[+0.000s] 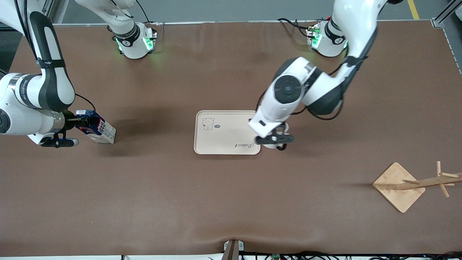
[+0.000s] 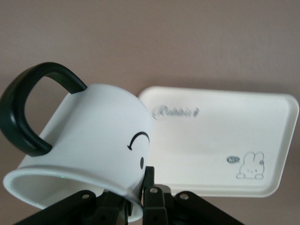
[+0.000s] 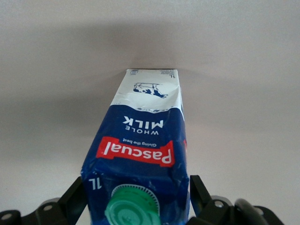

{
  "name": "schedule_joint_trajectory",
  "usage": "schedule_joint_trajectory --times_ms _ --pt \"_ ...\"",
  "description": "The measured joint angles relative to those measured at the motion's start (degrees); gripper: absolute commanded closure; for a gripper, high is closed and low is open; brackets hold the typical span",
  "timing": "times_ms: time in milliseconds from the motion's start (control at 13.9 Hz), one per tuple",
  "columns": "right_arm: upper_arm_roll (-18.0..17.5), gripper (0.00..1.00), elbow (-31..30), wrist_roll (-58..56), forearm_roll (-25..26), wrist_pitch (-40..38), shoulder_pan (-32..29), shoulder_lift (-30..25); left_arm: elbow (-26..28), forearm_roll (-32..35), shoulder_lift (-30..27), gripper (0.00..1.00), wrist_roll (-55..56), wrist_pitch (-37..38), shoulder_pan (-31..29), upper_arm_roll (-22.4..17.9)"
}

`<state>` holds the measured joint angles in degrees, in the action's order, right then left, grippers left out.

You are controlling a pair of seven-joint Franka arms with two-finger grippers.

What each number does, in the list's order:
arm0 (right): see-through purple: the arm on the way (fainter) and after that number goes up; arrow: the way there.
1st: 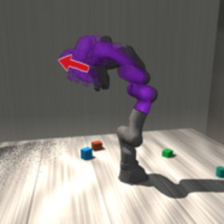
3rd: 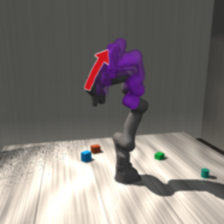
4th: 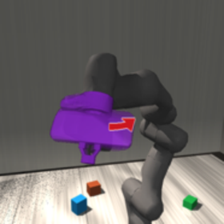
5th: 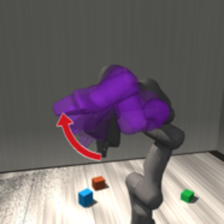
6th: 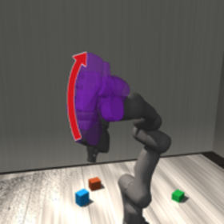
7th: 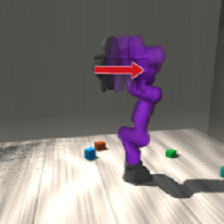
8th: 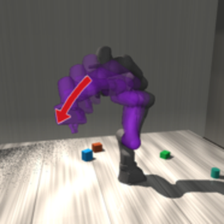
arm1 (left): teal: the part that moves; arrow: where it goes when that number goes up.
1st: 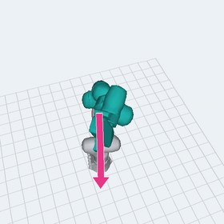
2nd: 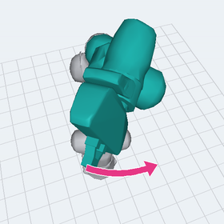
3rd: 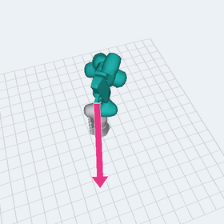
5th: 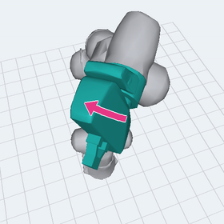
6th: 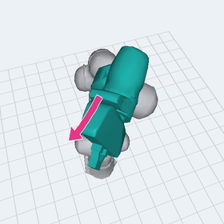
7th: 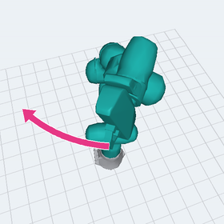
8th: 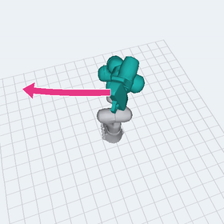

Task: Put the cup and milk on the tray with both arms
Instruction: 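Lift the white mug off the stand and carry it over the tray, then lower the mug onto the tray and open the left gripper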

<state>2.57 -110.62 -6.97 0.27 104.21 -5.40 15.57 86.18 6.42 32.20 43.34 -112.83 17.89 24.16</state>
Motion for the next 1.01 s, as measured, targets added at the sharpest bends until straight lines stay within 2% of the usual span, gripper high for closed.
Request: schedule_joint_trajectory --times_ms 72,144,360,648,1008 --pt "-0.01 0.41 0.00 0.00 0.00 0.01 0.00 0.00 -0.61 0.00 1.74 1.00 0.39 0.26 1.33 -0.05" --pt "-0.02 0.47 0.04 0.00 0.00 -0.01 0.00 -0.13 -0.97 0.00 3.32 1.00 0.52 0.43 2.08 -0.10" --pt "0.03 0.48 0.02 0.01 0.00 -0.01 -0.01 -0.33 -2.02 -0.42 7.45 1.00 0.83 0.58 4.19 -0.09" --pt "0.23 0.44 0.64 0.05 0.02 -0.87 -0.24 -0.37 -2.52 -3.47 10.22 1.00 3.26 1.51 7.09 -0.09" --pt "0.54 0.44 6.31 0.06 0.02 -8.39 -1.29 0.18 -2.68 -6.20 12.30 1.00 5.10 3.25 8.53 -0.11"
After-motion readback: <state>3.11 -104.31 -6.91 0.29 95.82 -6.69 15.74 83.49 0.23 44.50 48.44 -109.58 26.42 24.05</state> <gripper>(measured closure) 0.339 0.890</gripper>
